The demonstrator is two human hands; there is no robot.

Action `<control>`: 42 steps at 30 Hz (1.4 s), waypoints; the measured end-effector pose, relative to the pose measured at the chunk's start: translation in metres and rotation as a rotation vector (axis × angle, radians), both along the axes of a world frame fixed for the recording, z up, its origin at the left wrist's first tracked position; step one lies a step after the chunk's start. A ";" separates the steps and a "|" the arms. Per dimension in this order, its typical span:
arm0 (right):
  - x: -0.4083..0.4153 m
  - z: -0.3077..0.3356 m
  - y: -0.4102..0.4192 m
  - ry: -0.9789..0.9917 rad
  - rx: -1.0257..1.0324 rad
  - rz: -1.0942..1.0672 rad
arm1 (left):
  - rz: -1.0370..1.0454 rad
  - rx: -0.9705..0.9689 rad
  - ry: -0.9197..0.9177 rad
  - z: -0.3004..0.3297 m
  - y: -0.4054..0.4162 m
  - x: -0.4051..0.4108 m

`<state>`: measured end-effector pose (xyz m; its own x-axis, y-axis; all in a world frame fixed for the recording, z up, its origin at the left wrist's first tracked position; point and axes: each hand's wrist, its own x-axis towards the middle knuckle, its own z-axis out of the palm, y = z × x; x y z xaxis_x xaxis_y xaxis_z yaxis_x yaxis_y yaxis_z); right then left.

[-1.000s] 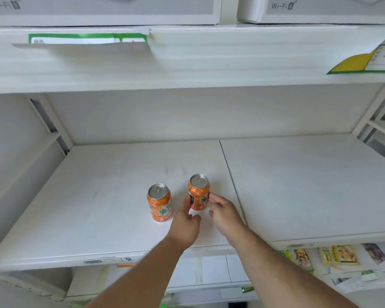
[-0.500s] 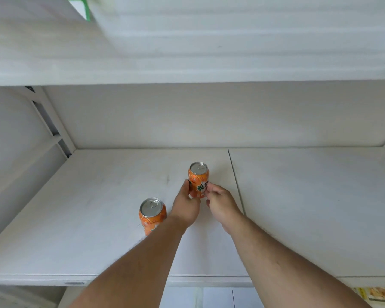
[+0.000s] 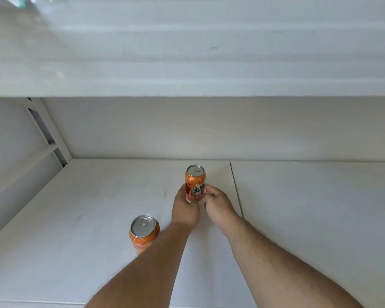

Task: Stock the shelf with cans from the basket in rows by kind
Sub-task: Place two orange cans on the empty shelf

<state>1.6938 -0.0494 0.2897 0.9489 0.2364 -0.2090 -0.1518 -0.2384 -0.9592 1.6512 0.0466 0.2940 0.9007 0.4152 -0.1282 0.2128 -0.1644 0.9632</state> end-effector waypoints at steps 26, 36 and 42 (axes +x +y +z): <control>0.029 -0.009 0.004 0.010 -0.020 0.035 | -0.034 0.007 0.097 0.032 0.002 0.017; -0.104 -0.017 0.000 0.136 -0.008 0.015 | -0.261 0.048 0.134 0.015 0.015 -0.144; -0.149 -0.014 0.022 0.123 -0.023 0.035 | -0.133 0.063 0.108 -0.002 0.040 -0.225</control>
<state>1.5451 -0.0276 0.2762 0.9071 0.2623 -0.3290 -0.2592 -0.2677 -0.9280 1.4266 0.0862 0.2922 0.9305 0.3040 -0.2045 0.2870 -0.2575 0.9227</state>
